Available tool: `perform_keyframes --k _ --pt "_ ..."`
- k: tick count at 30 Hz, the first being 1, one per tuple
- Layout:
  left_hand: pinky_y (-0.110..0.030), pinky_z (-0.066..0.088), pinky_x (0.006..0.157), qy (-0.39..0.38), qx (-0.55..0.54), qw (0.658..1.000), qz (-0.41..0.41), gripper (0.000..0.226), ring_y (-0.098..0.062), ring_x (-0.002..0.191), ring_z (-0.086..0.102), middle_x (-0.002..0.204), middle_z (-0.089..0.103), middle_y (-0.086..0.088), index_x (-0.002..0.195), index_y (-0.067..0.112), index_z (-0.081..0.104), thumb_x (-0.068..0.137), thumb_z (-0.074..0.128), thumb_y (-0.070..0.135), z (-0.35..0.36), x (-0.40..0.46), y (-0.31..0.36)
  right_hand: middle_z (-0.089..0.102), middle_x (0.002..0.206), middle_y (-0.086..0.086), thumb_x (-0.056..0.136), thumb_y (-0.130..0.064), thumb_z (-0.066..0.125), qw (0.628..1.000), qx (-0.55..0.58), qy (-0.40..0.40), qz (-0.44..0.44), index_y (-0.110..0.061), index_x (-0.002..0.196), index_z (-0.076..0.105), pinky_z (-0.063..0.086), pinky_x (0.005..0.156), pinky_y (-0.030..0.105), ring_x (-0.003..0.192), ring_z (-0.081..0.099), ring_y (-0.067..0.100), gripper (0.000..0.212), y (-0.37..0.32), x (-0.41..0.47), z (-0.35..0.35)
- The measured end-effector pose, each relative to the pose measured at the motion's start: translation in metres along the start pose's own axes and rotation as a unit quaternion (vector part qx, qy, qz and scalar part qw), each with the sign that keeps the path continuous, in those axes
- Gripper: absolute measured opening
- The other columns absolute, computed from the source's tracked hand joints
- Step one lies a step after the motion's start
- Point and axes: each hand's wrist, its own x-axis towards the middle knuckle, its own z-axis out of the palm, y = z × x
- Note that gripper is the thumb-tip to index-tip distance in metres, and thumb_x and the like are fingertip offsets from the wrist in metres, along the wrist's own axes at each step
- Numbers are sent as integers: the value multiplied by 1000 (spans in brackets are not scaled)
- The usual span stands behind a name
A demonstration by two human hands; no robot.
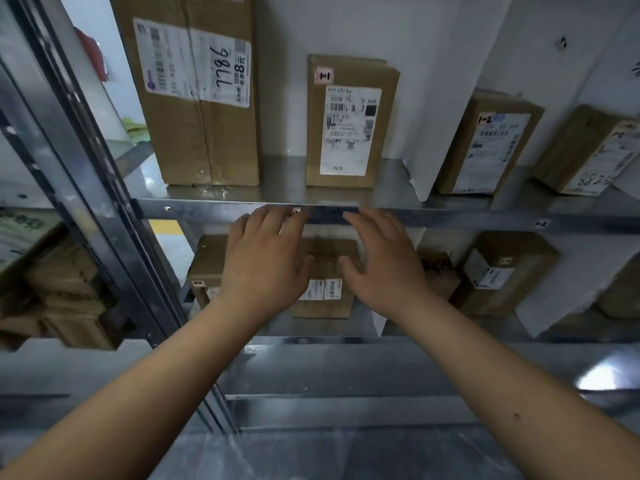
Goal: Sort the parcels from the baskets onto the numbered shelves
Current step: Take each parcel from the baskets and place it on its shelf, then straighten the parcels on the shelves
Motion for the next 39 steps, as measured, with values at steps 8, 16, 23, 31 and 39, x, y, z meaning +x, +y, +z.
perform_keyframes --k 8,16,23,31,39 --pt "-51 41 109 -68 -36 997 -24 67 -33 138 46 148 54 -6 147 24 52 86 68 48 11 -26 40 47 156 -2 98 -30 68 998 32 -24 49 -24 153 48 28 120 32 145 37 20 59 19 -39 -7" --pt "-49 43 111 -78 -70 994 26 67 -30 135 49 148 54 -3 150 27 48 89 67 48 2 -36 146 55 148 0 92 -28 70 996 20 -13 88 -25 145 58 41 116 42 138 47 23 55 72 -102 -74" --pt "-49 46 107 -93 -108 983 113 71 -29 134 50 149 51 0 151 33 42 87 69 49 -5 -45 283 59 144 0 91 -29 71 988 -37 43 146 -23 137 64 44 111 37 133 52 25 47 148 -198 -172" --pt "-49 48 105 -90 -140 965 203 68 -31 132 50 145 54 -2 148 29 45 88 68 50 -15 -59 427 49 156 -4 98 -33 64 963 -142 36 227 -24 149 55 39 116 37 142 44 23 53 204 -307 -266" --pt "-49 45 110 -87 -170 952 241 68 -30 137 47 152 50 -1 153 30 41 91 63 45 -23 -70 497 45 159 -5 100 -27 57 945 -187 26 269 -25 150 53 37 116 37 144 40 22 51 228 -370 -333"
